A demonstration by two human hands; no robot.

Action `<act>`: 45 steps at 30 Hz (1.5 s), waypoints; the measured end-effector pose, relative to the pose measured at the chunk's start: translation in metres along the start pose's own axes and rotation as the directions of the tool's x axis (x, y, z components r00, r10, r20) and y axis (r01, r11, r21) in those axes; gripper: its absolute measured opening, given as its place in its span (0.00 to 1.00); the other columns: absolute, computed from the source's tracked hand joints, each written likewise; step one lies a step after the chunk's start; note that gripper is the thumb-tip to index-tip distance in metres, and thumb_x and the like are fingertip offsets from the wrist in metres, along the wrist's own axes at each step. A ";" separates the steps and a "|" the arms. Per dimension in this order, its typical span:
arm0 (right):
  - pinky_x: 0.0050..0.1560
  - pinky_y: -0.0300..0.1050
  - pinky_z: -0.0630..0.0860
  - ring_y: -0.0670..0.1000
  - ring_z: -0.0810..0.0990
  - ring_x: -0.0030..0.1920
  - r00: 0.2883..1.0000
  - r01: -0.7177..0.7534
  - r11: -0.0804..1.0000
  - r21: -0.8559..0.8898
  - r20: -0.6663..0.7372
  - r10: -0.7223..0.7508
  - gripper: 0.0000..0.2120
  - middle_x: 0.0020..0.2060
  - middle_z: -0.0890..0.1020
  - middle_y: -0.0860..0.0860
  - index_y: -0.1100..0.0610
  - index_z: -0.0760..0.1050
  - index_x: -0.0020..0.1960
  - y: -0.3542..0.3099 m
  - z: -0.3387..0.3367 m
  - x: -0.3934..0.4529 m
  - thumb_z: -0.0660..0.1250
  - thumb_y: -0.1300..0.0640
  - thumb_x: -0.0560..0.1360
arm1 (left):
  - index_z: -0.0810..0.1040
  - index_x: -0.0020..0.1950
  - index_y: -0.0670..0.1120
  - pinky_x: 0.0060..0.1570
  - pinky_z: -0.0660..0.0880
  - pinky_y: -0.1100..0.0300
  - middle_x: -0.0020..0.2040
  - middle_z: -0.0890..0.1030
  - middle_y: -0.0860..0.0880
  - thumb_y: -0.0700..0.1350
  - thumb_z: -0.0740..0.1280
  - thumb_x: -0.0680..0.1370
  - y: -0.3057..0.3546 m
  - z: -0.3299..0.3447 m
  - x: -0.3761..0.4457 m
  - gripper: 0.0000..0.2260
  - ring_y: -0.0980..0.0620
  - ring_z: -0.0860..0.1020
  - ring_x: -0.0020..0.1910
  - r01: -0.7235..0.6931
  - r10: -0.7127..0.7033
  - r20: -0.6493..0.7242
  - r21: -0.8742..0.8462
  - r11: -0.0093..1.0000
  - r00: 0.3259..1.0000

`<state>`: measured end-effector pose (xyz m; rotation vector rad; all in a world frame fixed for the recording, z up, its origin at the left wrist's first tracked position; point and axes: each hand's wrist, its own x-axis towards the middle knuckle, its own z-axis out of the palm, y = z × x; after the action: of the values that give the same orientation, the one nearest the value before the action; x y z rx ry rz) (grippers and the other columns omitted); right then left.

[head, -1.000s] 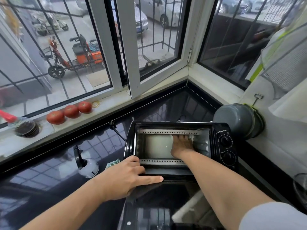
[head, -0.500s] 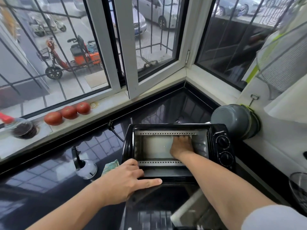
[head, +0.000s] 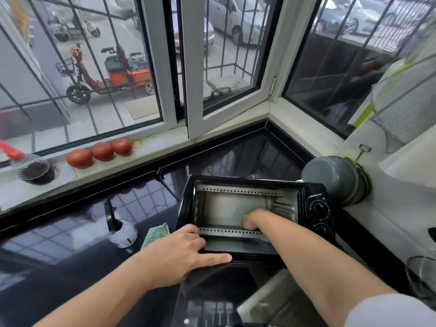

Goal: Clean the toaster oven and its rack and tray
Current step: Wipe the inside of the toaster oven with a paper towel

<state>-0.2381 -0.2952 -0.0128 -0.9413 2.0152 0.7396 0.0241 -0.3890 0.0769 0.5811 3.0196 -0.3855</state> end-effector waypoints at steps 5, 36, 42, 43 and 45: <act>0.61 0.52 0.75 0.59 0.77 0.58 0.993 0.050 0.995 -0.080 0.115 -0.041 0.18 0.64 0.75 0.62 0.65 0.70 0.68 0.014 -0.009 -0.011 0.52 0.62 0.82 | 0.57 0.83 0.58 0.57 0.64 0.58 0.38 0.74 0.53 0.40 0.71 0.73 0.012 0.012 -0.006 0.42 0.50 0.74 0.37 -0.018 0.018 -0.002 -0.086 0.996 1.000; 0.38 0.43 0.74 0.52 0.74 0.40 0.965 0.222 0.941 0.257 0.078 -0.249 0.10 0.46 0.76 0.54 0.58 0.76 0.55 -0.032 -0.021 -0.006 0.62 0.53 0.80 | 0.57 0.83 0.58 0.57 0.71 0.56 0.39 0.74 0.52 0.41 0.51 0.77 0.017 0.026 -0.008 0.33 0.49 0.71 0.37 -0.022 -0.003 -0.102 -0.241 0.970 0.995; 0.38 0.44 0.68 0.52 0.72 0.42 0.936 0.276 0.578 0.768 -0.079 -0.342 0.12 0.43 0.74 0.56 0.63 0.76 0.58 -0.077 -0.013 -0.008 0.60 0.68 0.77 | 0.60 0.82 0.57 0.56 0.71 0.57 0.37 0.73 0.53 0.41 0.54 0.77 0.017 0.023 -0.006 0.32 0.50 0.71 0.35 -0.049 0.021 -0.116 -0.241 0.969 0.993; 0.37 0.44 0.68 0.52 0.72 0.40 0.933 0.273 0.466 0.841 -0.114 -0.341 0.12 0.41 0.74 0.57 0.62 0.76 0.53 -0.081 -0.013 -0.006 0.59 0.71 0.75 | 0.59 0.83 0.57 0.56 0.70 0.57 0.38 0.73 0.53 0.41 0.55 0.77 0.016 0.024 -0.006 0.33 0.50 0.71 0.36 -0.045 0.019 -0.108 -0.236 0.971 0.994; 0.32 0.44 0.66 0.51 0.72 0.33 0.946 0.243 0.218 0.945 -0.181 -0.269 0.12 0.35 0.72 0.55 0.60 0.73 0.42 -0.082 -0.014 -0.007 0.57 0.74 0.71 | 0.57 0.83 0.57 0.58 0.68 0.57 0.39 0.74 0.53 0.40 0.56 0.76 0.014 0.026 -0.008 0.35 0.49 0.72 0.37 -0.046 0.027 -0.085 -0.223 0.974 0.996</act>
<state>-0.1742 -0.3484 -0.0135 -0.4227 1.7010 -0.7259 0.0362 -0.3858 0.0495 0.6470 3.0645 -0.0167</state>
